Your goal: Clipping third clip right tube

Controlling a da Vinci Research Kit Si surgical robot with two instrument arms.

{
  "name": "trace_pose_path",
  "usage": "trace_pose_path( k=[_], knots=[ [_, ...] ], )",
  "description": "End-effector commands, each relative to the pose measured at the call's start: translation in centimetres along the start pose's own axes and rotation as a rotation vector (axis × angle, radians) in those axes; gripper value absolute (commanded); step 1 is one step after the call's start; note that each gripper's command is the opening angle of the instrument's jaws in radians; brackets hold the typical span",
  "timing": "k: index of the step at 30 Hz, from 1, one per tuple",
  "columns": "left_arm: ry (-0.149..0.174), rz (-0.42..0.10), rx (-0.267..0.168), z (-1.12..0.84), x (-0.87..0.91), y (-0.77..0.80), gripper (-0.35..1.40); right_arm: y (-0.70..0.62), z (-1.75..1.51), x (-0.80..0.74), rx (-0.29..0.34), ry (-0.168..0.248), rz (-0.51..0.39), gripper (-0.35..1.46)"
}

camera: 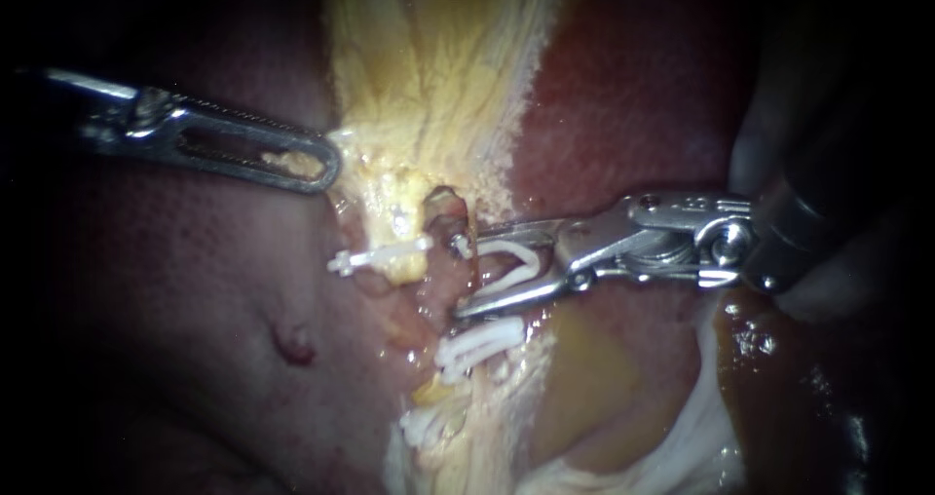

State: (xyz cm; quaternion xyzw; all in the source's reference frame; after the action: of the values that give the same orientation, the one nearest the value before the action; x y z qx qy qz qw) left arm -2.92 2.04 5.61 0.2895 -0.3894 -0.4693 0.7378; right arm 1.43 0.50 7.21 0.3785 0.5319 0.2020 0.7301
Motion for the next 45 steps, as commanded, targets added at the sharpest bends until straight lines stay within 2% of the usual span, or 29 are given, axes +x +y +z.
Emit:
trace_pose_path(
  k=[1, 11, 17, 25, 32, 35, 45],
  knots=[
    [0.000, 0.000, 0.000, 0.00, 0.00, 0.00, -0.35, 0.01, 0.00, 0.00, 0.010, 0.009, 0.006, 0.48],
    [0.000, 0.001, 0.000, 0.00, 0.00, 0.01, -0.35, 0.01, 0.00, 0.04, 0.039, 0.059, 0.039, 0.48],
    [0.000, 0.001, 0.000, 0.00, 0.00, 0.01, -0.35, -0.04, -0.04, 0.10, 0.077, 0.106, 0.067, 0.48],
    [0.000, 0.001, 0.000, 0.00, 0.00, 0.01, -0.35, -0.23, -0.11, 0.34, 0.179, 0.187, 0.109, 0.48],
    [0.000, 0.001, 0.000, 0.00, 0.00, 0.01, -0.35, -0.43, -0.11, 0.49, 0.247, 0.228, 0.126, 0.48],
    [0.001, 0.001, 0.000, 0.00, 0.00, 0.02, -0.35, -0.47, -0.12, 0.53, 0.250, 0.234, 0.128, 0.48],
    [0.000, 0.001, 0.000, 0.00, 0.00, 0.02, -0.35, -0.45, -0.13, 0.53, 0.252, 0.234, 0.146, 0.43]
  ],
)
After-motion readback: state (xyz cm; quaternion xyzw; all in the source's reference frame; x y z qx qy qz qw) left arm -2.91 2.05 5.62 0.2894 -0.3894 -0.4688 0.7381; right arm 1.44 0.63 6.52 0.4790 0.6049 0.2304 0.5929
